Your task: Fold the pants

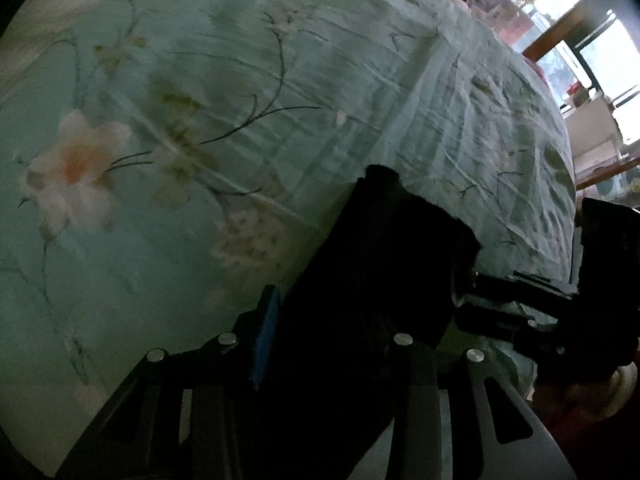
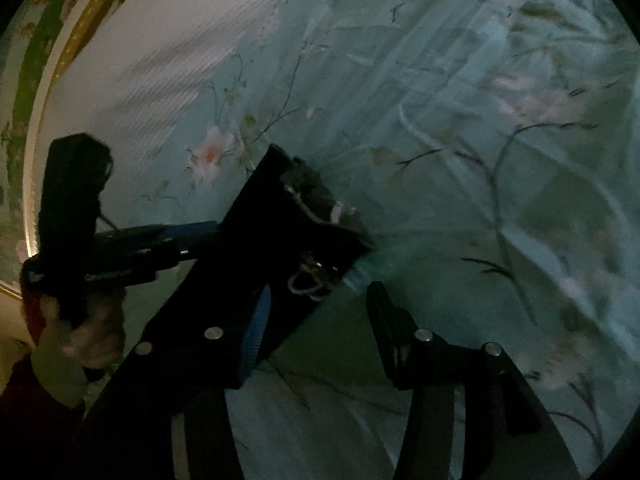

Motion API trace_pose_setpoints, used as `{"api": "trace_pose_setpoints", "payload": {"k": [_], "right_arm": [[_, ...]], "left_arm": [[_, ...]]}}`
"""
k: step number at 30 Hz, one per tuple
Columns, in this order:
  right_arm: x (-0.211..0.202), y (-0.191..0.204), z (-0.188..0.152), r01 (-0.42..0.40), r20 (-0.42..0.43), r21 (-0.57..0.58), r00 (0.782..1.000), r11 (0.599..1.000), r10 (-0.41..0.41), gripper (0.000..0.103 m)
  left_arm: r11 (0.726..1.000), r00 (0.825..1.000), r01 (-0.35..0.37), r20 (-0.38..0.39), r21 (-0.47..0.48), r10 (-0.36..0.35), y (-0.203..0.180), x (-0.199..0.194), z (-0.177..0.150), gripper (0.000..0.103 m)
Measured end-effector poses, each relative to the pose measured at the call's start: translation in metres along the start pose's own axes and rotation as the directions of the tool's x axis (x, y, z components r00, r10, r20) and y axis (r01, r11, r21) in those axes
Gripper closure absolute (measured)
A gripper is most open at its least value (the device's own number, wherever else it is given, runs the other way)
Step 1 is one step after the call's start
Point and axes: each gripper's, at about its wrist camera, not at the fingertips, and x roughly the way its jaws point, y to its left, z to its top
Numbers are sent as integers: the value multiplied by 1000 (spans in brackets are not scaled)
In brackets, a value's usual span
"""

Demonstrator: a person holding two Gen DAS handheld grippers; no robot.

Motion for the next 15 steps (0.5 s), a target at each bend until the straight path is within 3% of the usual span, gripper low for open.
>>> {"api": "trace_pose_setpoints", "payload": {"k": [2, 4, 7, 12, 14, 15], "right_arm": [[7, -7, 3, -28, 11, 37, 1000, 999, 27, 57], [11, -15, 5, -32, 8, 77, 999, 996, 32, 88], [7, -31, 4, -106, 29, 144, 994, 984, 103, 91], [4, -35, 1, -115, 33, 136, 993, 984, 112, 91], [6, -34, 1, -118, 32, 131, 993, 984, 115, 91], [4, -36, 1, -116, 31, 122, 993, 986, 113, 91]], "left_arm": [[1000, 1000, 12, -17, 0, -12, -2, 6, 6, 65], [1000, 999, 19, -28, 10, -19, -7, 13, 12, 65], [999, 999, 29, -39, 17, -28, -13, 24, 18, 67], [997, 996, 75, -40, -8, -75, -11, 40, 23, 69], [992, 993, 119, -23, -45, -120, -5, 37, 22, 91], [988, 990, 141, -9, -67, -142, 0, 32, 20, 93]]}}
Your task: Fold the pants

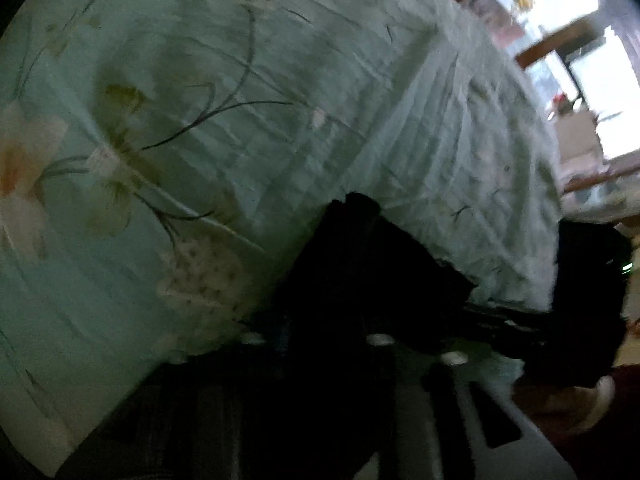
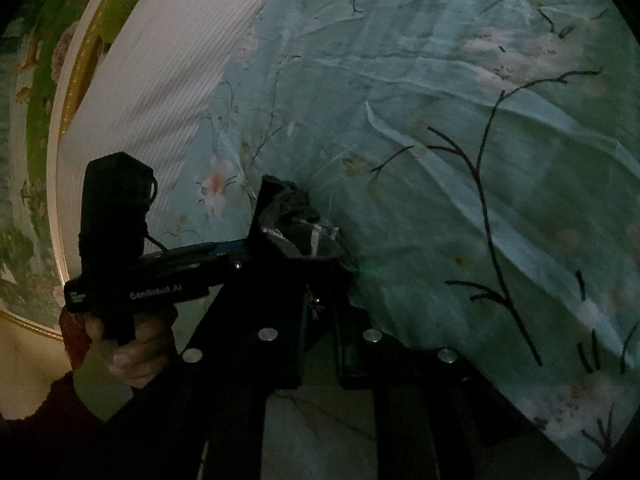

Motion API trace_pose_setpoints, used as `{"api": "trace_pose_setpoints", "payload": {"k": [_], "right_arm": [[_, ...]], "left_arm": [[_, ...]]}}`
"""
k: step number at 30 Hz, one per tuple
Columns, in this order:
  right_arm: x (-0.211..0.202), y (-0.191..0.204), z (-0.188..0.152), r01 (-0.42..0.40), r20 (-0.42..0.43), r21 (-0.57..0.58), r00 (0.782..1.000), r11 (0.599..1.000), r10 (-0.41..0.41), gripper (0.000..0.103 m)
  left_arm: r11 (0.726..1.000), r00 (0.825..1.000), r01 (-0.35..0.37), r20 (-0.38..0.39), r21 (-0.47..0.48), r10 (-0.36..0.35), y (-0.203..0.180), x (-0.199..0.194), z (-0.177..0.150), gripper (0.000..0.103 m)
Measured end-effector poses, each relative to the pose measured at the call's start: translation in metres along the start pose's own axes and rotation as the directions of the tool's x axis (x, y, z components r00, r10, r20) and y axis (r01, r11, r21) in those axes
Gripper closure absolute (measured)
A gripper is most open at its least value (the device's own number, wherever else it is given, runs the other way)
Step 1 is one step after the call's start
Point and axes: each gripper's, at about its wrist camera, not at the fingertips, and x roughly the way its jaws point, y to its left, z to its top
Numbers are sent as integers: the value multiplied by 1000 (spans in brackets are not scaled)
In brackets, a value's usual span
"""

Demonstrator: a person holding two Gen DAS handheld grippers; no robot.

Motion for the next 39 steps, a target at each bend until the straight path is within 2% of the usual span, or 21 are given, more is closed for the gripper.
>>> {"api": "trace_pose_setpoints", "payload": {"k": [4, 10, 16, 21, 29, 34, 39], "right_arm": [[-7, 2, 2, -48, -3, 4, 999, 999, 48, 91], [-16, 28, 3, -180, -30, -11, 983, 984, 179, 91], [-10, 84, -10, -313, -114, -76, 946, 947, 304, 91], [8, 125, -32, -371, -213, -135, 917, 919, 338, 91], [46, 159, -71, -401, -370, -206, 876, 892, 309, 91], [78, 169, -96, -394, -454, -234, 853, 889, 258, 91], [107, 175, -118, -368, -517, -290, 837, 883, 178, 91]], "left_arm": [[1000, 998, 2, 61, 2, -2, -3, -23, -7, 96], [1000, 987, 0, 159, 3, 0, -16, -65, -25, 96], [997, 964, 31, 266, -63, -13, 4, -127, -65, 97], [993, 945, 29, 327, -111, 9, 14, -163, -103, 99], [974, 924, 47, 380, -221, 42, 49, -189, -173, 99], [944, 920, 72, 388, -320, 61, 83, -184, -216, 98], [907, 923, 72, 374, -415, 97, 110, -168, -251, 98]]}}
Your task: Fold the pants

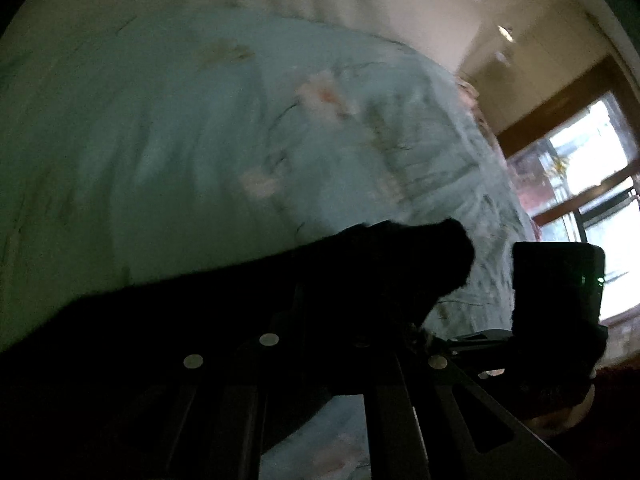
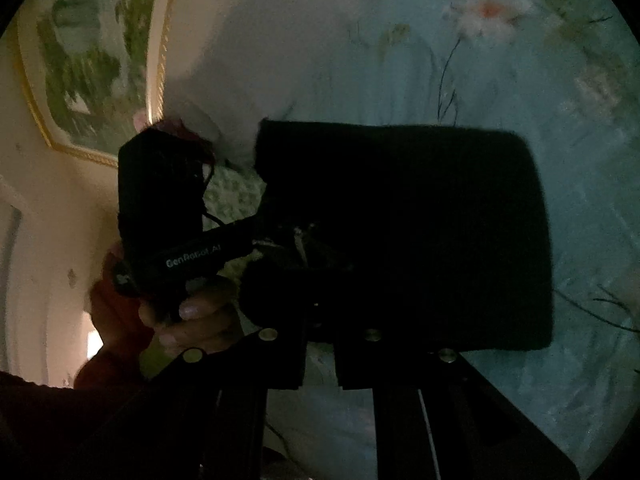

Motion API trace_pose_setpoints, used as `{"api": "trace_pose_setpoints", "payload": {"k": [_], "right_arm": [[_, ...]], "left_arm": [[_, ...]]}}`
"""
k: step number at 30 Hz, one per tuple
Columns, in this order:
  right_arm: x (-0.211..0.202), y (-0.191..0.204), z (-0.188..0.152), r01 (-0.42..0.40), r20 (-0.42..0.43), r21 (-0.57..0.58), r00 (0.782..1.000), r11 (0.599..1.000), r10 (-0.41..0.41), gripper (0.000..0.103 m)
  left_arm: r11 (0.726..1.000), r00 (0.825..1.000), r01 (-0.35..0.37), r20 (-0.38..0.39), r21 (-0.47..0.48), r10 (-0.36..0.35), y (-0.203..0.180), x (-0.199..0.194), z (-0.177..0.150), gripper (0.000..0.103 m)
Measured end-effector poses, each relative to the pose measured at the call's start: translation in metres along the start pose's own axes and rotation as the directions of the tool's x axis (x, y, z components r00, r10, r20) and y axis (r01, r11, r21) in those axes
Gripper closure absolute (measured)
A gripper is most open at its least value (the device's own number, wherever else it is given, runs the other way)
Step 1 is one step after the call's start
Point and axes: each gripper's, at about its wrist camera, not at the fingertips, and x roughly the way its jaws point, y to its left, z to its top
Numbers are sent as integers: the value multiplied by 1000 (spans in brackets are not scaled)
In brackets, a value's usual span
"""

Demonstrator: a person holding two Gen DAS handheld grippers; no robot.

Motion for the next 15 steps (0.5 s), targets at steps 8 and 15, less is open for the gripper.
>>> {"api": "trace_pose_setpoints", "payload": {"k": [8, 15], "right_arm": [[49, -8, -6, 120, -106, -69, 986, 990, -127, 91], [71, -13, -6, 183, -152, -111, 968, 977, -198, 87]], "left_arm": [[985, 999, -49, 9, -164, 51, 48, 6, -30, 102], [962, 997, -67, 9, -264, 71, 68, 7, -51, 100]]}}
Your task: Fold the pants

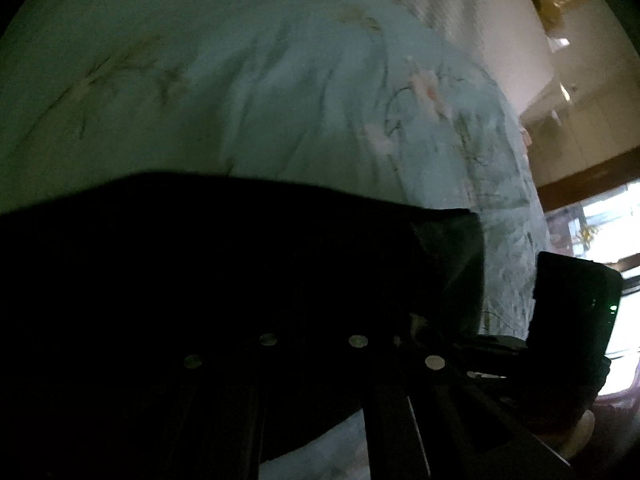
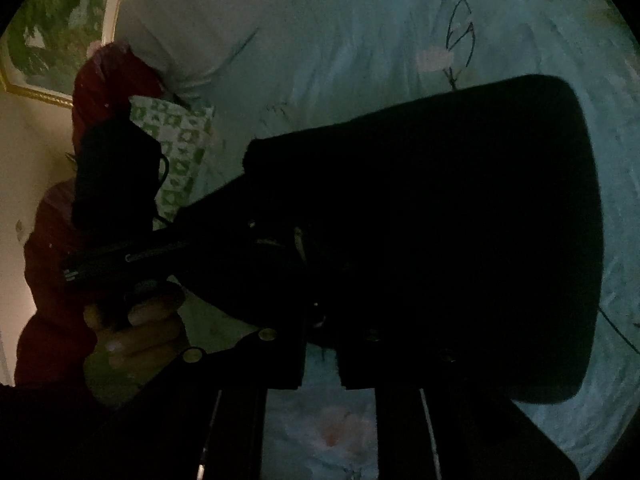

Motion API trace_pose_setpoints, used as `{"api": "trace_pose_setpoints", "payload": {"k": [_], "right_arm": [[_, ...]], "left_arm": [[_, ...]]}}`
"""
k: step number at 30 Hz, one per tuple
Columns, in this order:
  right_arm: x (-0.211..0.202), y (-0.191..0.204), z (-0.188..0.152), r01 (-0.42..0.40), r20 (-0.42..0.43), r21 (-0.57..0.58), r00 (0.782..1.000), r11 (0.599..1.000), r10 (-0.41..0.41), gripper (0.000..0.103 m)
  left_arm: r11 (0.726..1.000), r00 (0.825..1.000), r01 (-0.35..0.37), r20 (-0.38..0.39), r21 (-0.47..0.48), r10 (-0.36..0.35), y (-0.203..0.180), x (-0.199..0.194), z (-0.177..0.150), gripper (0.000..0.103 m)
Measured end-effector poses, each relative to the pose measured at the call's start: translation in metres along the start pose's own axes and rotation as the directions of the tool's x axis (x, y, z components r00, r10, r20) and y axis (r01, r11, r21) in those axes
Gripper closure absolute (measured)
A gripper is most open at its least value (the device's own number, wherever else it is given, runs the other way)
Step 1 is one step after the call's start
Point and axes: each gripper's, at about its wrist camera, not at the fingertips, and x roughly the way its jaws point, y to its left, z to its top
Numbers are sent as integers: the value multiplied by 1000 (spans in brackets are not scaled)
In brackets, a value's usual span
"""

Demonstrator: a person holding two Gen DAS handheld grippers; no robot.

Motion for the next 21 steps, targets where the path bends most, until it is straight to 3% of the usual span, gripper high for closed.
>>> {"api": "trace_pose_setpoints", "payload": {"k": [5, 9, 12, 14, 21], "right_arm": [[5, 3, 2, -7, -29, -31, 1000, 999, 7, 74], [6, 3, -1, -11, -53, -59, 999, 998, 8, 64], [6, 5, -5, -24, -83, -98, 996, 995, 16, 62], [4, 10, -7, -41, -98, -124, 995, 991, 29, 62], [3, 33, -5, -79, -108, -190, 992, 979, 59, 62]], "left_arm": [[998, 999, -26, 30, -54, 28, 9, -8, -17, 99], [992, 994, -87, 62, -89, 92, 14, -20, -34, 94], [984, 989, -109, 82, -144, 121, 24, -33, -47, 89], [974, 988, -109, 86, -200, 128, 35, -41, -56, 77], [930, 978, -113, 129, -350, 167, 68, -76, -89, 72]]}}
